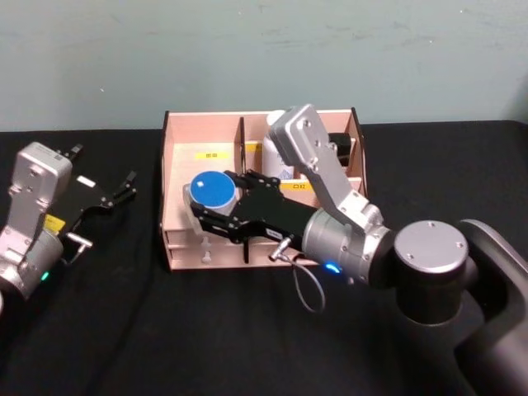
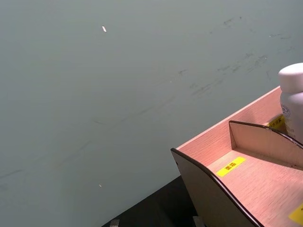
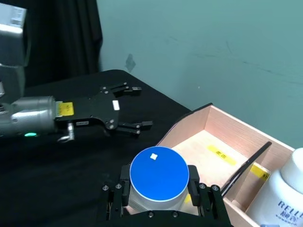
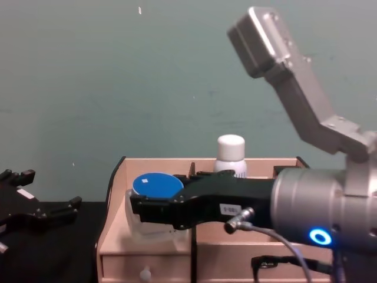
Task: Pick up the facial cleanser and watermelon frost from the table and place them into the tiered storage box.
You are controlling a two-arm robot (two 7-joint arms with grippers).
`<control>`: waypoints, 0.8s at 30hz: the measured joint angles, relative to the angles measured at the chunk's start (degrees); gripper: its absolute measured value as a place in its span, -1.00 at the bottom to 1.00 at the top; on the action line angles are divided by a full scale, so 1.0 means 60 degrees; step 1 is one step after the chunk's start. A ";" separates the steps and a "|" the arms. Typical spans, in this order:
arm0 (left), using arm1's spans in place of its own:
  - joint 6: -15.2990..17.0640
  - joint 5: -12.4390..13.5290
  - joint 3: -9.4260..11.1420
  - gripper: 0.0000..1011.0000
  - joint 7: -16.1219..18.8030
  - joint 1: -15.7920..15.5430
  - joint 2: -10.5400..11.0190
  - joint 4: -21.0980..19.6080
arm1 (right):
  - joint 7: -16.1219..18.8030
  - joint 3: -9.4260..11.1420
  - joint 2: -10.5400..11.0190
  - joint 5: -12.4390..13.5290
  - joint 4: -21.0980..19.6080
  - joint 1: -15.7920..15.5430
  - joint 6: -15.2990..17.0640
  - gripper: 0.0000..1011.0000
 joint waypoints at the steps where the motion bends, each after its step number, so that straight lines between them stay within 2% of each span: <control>1: 0.0000 0.0000 0.0000 0.98 0.0000 -0.0001 0.0000 0.0000 | -0.0046 -0.0024 -0.0084 -0.0019 0.0146 0.0093 -0.0026 0.41; 15: 0.0000 0.0000 0.0001 0.98 0.0000 -0.0001 0.0000 0.0000 | -0.0369 -0.0013 -0.0742 -0.0181 0.1648 0.0806 -0.0333 0.41; 24: 0.0000 0.0000 0.0000 0.98 0.0000 -0.0001 0.0000 0.0000 | -0.0452 0.0056 -0.0944 -0.0317 0.2051 0.1068 -0.0442 0.41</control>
